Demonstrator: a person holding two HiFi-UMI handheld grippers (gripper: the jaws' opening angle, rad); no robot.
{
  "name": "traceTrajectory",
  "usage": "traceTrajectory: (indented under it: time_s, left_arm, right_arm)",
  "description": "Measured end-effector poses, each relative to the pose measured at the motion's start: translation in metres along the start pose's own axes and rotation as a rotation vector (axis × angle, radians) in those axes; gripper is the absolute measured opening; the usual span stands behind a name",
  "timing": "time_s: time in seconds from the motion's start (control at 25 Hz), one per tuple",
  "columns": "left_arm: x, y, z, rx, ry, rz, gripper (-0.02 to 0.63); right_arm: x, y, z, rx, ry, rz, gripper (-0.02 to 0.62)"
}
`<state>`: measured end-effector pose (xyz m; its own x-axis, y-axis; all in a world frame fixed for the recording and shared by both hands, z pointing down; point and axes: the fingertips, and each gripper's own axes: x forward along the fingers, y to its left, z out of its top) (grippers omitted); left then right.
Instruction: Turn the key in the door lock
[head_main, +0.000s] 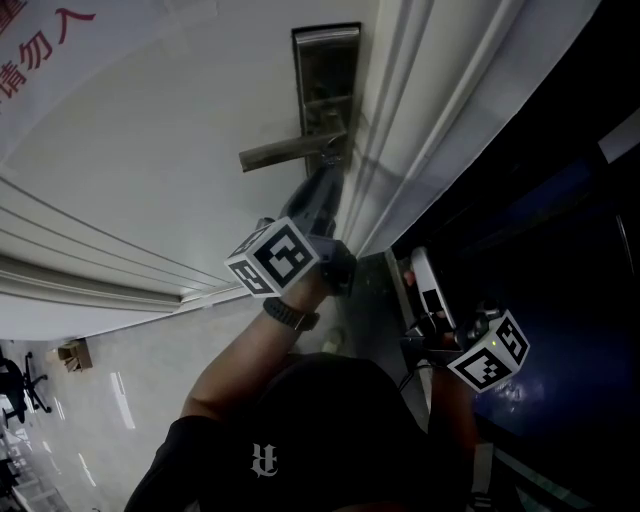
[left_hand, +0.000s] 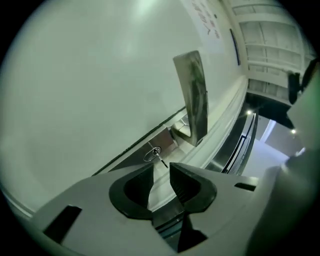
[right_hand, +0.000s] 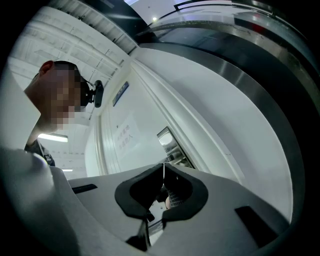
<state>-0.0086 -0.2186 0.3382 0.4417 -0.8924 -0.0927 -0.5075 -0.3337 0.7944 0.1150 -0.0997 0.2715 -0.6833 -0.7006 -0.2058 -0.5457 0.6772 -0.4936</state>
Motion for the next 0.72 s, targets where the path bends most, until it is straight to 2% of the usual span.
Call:
traceTrajectory:
  time_s: [0.16, 0.52, 0.72]
  left_arm:
    - [0.007, -0.002, 0.005, -0.062, -0.032, -0.009, 0.080]
    - [0.018, 0.002, 0.011, -0.112, -0.126, 0.037, 0.079]
    - [0.021, 0.003, 0.011, -0.199, -0.152, 0.024, 0.078]
  right_arm:
    - [0.001, 0.001, -0.002, 0.002, 0.006, 0.005, 0.016]
    - [-0.001, -0.002, -0.002, 0.006, 0.013, 0.005, 0.015]
    - [-0.003, -0.006, -0.002, 0.009, 0.019, -0.003, 0.015]
